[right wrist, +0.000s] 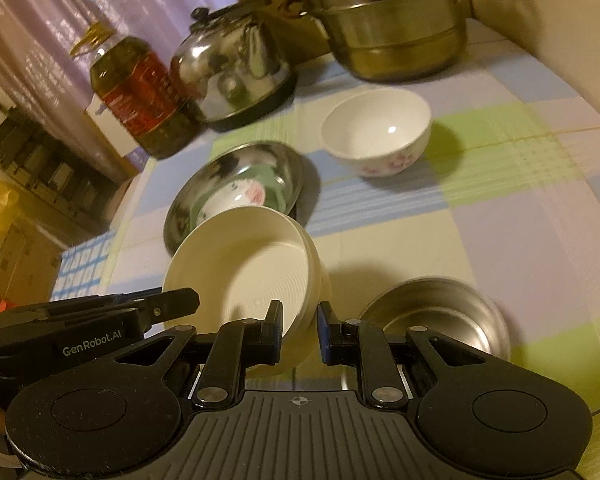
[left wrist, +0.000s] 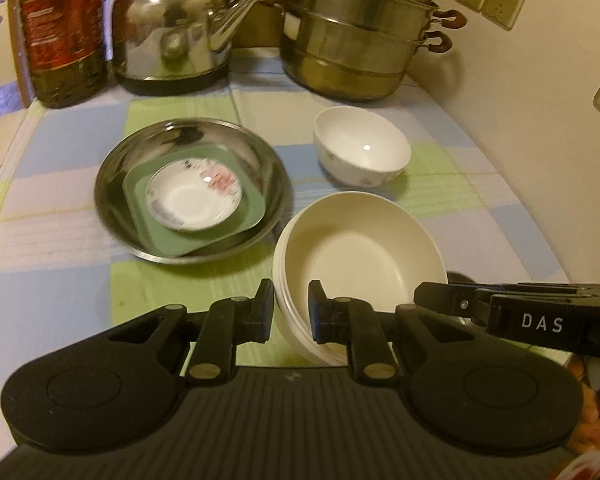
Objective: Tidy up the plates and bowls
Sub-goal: 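Carry the cream bowl stack with both grippers onto the white floral bowl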
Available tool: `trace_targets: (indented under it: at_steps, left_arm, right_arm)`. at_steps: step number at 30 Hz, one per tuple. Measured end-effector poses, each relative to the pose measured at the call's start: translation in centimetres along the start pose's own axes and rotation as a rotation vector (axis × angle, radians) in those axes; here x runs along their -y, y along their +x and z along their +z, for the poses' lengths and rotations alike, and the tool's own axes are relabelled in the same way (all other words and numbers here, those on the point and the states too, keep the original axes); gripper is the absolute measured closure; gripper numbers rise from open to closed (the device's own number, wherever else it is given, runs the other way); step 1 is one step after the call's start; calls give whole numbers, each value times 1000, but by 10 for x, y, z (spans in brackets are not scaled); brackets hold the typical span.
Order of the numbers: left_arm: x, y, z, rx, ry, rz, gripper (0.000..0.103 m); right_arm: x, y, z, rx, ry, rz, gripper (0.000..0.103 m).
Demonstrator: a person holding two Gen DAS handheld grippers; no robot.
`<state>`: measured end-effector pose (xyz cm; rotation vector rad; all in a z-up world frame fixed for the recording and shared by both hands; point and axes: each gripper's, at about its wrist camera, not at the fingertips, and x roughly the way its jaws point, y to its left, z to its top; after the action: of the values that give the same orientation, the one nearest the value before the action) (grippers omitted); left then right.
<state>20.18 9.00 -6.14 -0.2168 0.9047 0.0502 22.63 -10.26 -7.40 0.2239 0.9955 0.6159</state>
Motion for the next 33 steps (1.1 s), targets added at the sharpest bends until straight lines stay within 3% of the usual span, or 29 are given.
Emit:
trace_targets:
  at_steps: [15, 33]
  left_arm:
    - [33, 38, 48, 21, 76, -73, 87]
    - [48, 84, 112, 63, 84, -101, 87]
  right_arm:
    - [41, -9, 41, 77, 93, -63, 85]
    - [68, 8, 106, 157, 137, -114, 85]
